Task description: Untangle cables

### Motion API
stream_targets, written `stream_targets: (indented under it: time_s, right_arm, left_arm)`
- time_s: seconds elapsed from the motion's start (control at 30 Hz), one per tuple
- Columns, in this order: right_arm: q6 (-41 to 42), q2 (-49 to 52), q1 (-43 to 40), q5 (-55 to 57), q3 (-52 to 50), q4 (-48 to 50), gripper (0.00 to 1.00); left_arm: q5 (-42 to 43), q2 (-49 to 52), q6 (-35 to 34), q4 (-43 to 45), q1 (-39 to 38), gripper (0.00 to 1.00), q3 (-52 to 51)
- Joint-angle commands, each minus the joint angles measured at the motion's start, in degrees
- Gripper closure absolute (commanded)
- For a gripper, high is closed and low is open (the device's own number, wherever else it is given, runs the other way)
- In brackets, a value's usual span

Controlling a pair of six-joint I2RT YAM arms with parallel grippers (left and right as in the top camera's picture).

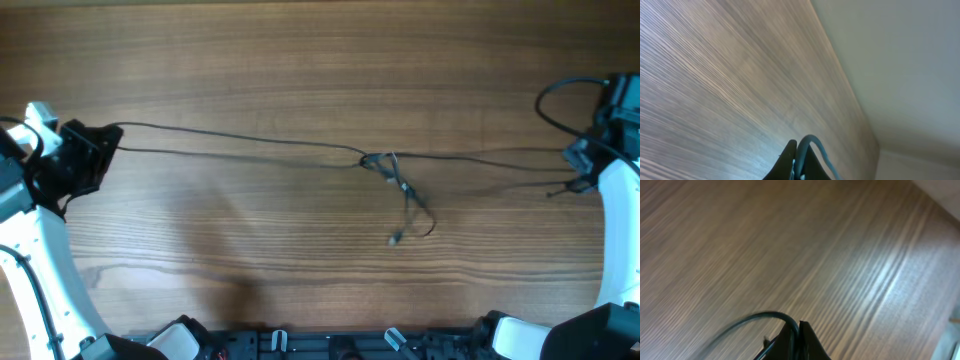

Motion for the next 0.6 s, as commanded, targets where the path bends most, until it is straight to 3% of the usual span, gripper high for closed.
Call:
stream_targets:
  time_s: [0.0, 0.07, 0.1, 0.2, 0.27, 0.43, 0.57]
  right_arm:
    - [1.0, -0.9, -3.7, 1.4, 0.7, 0.9, 0.96]
    - [-0.3, -1.0, -4.2, -4.9, 0.7, 2.2, 0.96]
    - [-4.8, -1.0, -4.1, -12.2, 0.7, 3.9, 0.96]
    - [-25.1, -1.0, -1.9, -50.1, 0.7, 10.8, 0.96]
    - [-31.4, -1.0, 2.3, -64.7, 0.7, 12.3, 0.96]
    - [-40.4, -1.0, 15.5, -68.5, 0.7, 11.7, 0.96]
    - [-43.9, -1.0, 23.0, -69.6, 0.7, 12.2, 0.96]
  left_arm:
    - [-2.0, -0.7, 0.5, 2.1, 2.0, 0.96, 0.3]
    - [-1.8, -0.7, -2.0, 3.0, 2.0, 0.96, 0.3]
    - [-0.5, -0.7, -2.6, 3.4, 1.5, 0.96, 0.3]
    - [4.8, -0.7, -2.5, 4.0, -2.7, 0.96, 0.3]
    - [5.1, -0.7, -1.7, 4.0, -9.3, 0.96, 0.3]
    - [3.7, 0.5, 0.3, 6.4, -27.5, 0.96, 0.3]
    - [-1.5, 2.5, 0.3, 6.8, -37.2, 0.96, 0.3]
